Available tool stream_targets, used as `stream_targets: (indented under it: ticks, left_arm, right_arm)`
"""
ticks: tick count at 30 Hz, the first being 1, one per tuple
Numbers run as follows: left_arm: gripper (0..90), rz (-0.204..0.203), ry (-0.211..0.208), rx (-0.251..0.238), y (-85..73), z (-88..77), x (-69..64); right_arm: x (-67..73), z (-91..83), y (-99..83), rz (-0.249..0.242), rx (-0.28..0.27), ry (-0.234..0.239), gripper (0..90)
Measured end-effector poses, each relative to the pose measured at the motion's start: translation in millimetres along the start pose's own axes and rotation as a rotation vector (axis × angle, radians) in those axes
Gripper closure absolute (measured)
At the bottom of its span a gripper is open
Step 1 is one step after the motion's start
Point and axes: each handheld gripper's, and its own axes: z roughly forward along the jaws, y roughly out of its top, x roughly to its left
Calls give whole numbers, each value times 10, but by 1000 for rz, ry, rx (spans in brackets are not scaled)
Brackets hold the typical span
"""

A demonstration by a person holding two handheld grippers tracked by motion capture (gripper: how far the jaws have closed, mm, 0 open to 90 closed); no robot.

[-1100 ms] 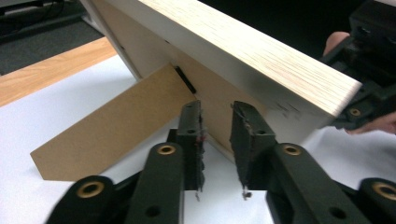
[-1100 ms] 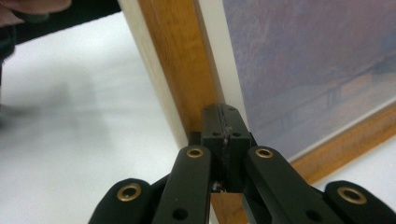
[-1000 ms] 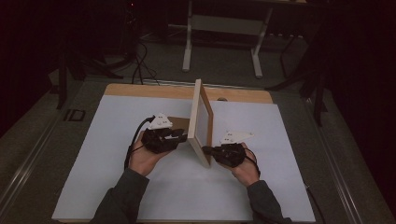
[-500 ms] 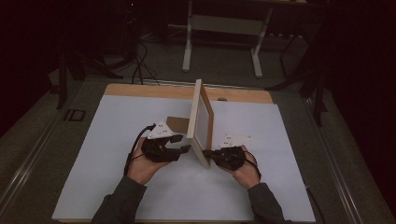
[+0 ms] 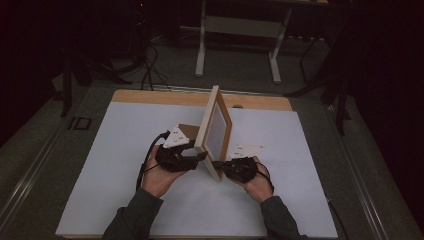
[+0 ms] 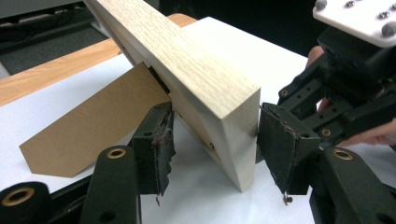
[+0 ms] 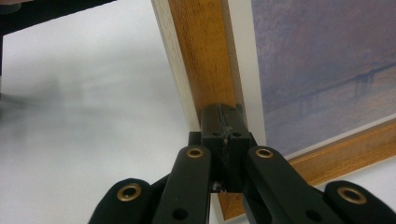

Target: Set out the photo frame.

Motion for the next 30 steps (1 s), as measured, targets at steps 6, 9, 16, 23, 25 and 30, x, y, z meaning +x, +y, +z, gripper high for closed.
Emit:
stream_targets:
  ticks: [6,9,16,23,25,30]
  left_arm:
    - [513,-36,21,8,40,28,9]
    - [536,-52,9,18,43,31,28]
    - [565,-69,-11,28,48,17,78]
    - [610,-95,2,36,49,-24,172]
    - [622,-107,7,39,48,-37,206]
    - [646,-140,4,45,44,-59,302]
  right_arm:
    - [15,27,12,-2,-2,2,900]
    - [21,37,13,-1,-4,2,900]
    - [42,64,20,-2,9,3,900]
    - [65,139,14,-5,12,14,899]
    - [72,167,4,-12,21,10,893]
    - [64,165,-2,-23,30,-6,870]
